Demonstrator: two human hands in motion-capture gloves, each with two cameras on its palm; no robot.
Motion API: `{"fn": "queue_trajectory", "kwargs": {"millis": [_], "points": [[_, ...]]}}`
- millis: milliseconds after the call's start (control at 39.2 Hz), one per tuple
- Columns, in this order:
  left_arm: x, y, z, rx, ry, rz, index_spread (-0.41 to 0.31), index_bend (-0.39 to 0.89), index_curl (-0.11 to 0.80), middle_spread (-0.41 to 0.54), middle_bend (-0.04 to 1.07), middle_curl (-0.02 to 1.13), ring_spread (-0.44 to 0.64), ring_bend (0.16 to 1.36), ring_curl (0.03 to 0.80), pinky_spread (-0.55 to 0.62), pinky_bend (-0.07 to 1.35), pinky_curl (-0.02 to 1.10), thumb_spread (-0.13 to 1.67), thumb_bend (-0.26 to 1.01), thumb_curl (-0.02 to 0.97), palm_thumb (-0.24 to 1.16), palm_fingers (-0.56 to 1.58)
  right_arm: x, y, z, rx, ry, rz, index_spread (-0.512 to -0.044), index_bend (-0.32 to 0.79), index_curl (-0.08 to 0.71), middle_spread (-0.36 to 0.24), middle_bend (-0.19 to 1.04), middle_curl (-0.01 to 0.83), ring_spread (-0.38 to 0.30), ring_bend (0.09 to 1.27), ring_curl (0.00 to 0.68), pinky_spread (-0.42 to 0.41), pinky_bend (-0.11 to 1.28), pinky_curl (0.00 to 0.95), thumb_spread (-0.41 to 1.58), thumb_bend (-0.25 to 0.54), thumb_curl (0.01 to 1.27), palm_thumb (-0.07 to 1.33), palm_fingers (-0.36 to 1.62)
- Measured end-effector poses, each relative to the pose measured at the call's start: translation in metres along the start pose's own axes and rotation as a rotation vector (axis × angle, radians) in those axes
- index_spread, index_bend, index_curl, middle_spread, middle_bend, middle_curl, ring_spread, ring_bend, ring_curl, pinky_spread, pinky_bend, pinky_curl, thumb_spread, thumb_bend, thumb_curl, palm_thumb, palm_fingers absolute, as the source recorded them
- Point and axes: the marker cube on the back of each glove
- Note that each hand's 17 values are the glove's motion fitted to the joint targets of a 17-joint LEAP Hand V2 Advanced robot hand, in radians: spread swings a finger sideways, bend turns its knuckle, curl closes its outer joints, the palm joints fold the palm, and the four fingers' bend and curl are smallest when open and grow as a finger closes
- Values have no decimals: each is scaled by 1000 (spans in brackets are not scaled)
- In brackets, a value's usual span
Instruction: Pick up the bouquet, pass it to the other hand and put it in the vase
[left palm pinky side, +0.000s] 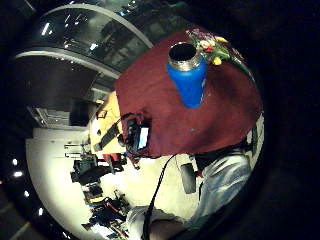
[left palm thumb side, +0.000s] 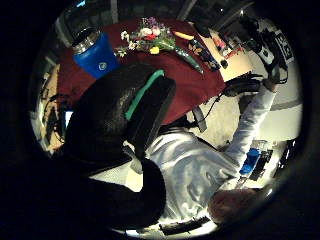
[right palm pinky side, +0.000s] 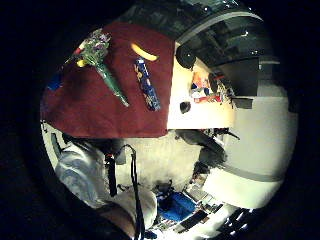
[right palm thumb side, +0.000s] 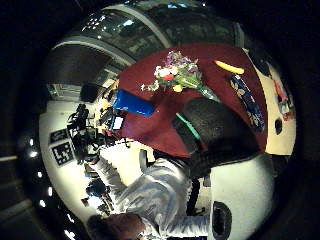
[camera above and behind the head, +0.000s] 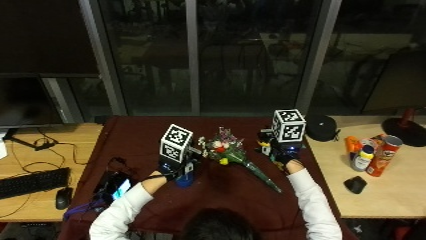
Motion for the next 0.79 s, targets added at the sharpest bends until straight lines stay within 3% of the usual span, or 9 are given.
{"fn": "queue_trajectory", "kwargs": {"millis": [153, 382, 535, 790], "points": [[4, 4, 1, 0, 11, -7, 14, 127, 73, 217, 173, 79, 278, 474, 135, 285, 407, 148, 707, 47, 64, 118, 226, 6, 8, 1, 14, -12, 9, -256, 105, 71, 24, 228, 114, 78, 428, 149, 153, 439, 172, 714, 249, 109, 429, 334], [4, -1, 7, -8, 13, 4, 18, 141, 130, 278, 188, 138, 365, 532, 183, 363, 435, 206, 955, 11, 118, 125, 180, 4, 4, 5, -15, -34, -23, -317, 113, 108, 30, 255, 191, 101, 464, 201, 192, 454, 232, 986, 204, 150, 449, 296], [3, -9, 12, 26, 76, 23, 30, 126, 151, 287, 199, 174, 389, 552, 201, 374, 450, 234, 1026, -11, 148, 128, 159, 0, -8, 5, -53, -34, -9, -331, 103, 120, 32, 261, 226, 100, 497, 225, 202, 463, 254, 1069, 171, 173, 462, 302], [10, -18, 23, 42, 129, 56, 46, 154, 198, 281, 196, 219, 394, 565, 217, 382, 442, 259, 1077, -19, 184, 122, 181, 6, -8, 9, -51, -44, 51, -257, 126, 166, -8, 288, 283, 77, 545, 263, 212, 483, 282, 1126, 95, 215, 454, 538]]}}
